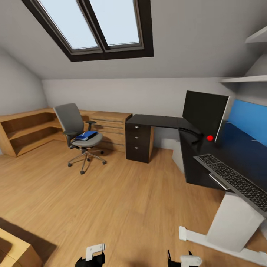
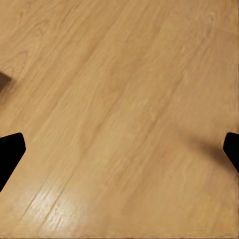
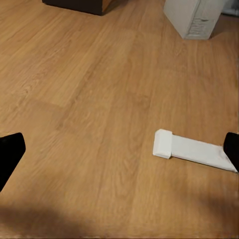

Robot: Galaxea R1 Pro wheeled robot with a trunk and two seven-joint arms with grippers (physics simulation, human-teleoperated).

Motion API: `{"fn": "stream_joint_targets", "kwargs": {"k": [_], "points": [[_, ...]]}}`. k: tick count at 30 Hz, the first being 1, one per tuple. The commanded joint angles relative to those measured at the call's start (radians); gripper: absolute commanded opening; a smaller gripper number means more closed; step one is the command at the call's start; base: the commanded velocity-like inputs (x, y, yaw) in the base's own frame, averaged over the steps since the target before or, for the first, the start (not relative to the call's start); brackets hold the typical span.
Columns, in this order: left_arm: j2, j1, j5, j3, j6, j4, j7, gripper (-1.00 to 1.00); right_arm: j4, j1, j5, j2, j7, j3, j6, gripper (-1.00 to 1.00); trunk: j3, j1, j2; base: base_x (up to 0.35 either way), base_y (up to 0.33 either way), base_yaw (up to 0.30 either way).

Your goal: In the bedroom, organize the workspace by keeping the computer under the desk, ensuring the monitor is on the desk, placing the keyboard on the desk next to the monitor, placing the mouse on the desk next to the keyboard, moving the folder from the swivel chair onto the desk next to the mouse, stacking the notebook on top of the folder with the pen on top of the notebook, and positioning the swivel chair next to the desk.

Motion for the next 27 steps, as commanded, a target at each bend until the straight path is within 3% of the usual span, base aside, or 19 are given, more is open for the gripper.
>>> {"fn": "stream_joint_targets", "kwargs": {"k": [1,14,27], "points": [[0.001,-0.001,0.011,-0.008,-0.005,0.0,0.007,1.0,0.001,-0.001,0.011,0.0,-0.007,-0.004,-0.001,1.0,-0.001,-0.001,-0.001,-0.3,-0.164,-0.29],[-0.001,-0.001,0.01,-0.008,-0.005,0.005,0.007,1.0,0.001,-0.001,0.011,-0.001,-0.007,-0.004,-0.001,1.0,-0.001,-0.001,-0.001,-0.253,-0.231,-0.289],[-0.001,-0.001,0.011,-0.007,-0.005,0.027,0.006,1.0,0.001,-0.001,0.011,-0.001,-0.007,-0.004,-0.001,1.0,-0.001,-0.001,-0.001,-0.036,-0.333,-0.289]]}}
